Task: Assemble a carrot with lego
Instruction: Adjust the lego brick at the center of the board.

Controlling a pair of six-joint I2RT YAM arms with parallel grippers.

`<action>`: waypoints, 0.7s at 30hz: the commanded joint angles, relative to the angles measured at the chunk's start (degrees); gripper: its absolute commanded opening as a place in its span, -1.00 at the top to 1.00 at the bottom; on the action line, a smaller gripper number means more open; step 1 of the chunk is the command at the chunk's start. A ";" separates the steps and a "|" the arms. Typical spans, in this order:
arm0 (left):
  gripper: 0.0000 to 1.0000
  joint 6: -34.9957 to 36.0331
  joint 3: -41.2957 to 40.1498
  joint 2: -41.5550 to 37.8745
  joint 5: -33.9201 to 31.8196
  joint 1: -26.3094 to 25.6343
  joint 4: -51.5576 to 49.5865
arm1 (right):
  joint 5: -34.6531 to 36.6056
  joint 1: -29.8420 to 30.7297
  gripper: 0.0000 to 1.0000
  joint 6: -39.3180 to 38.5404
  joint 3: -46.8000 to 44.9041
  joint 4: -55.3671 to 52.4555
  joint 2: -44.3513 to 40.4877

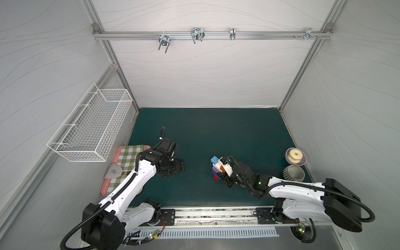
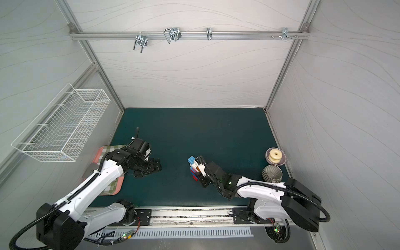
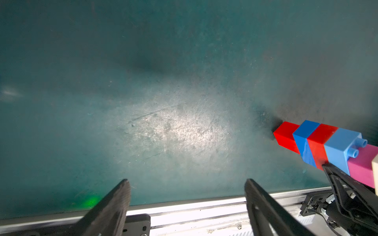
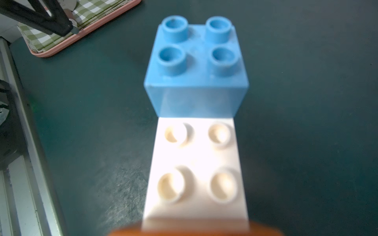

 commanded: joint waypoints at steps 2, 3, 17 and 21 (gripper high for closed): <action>-0.76 0.88 1.81 -0.18 -0.65 0.28 -0.11 | -6.72 -3.29 0.50 -0.59 3.99 -3.64 -1.95; -0.76 0.86 1.81 -0.10 -0.64 0.32 -0.05 | -9.28 -4.77 0.50 -0.08 4.59 -4.82 -2.32; -0.76 0.61 2.16 0.21 -0.99 0.28 -0.42 | -42.13 -23.26 0.49 8.57 15.29 -24.09 6.36; -0.76 0.33 2.32 0.36 -1.12 0.28 -0.35 | -47.34 -24.54 0.46 8.83 18.42 -27.05 10.74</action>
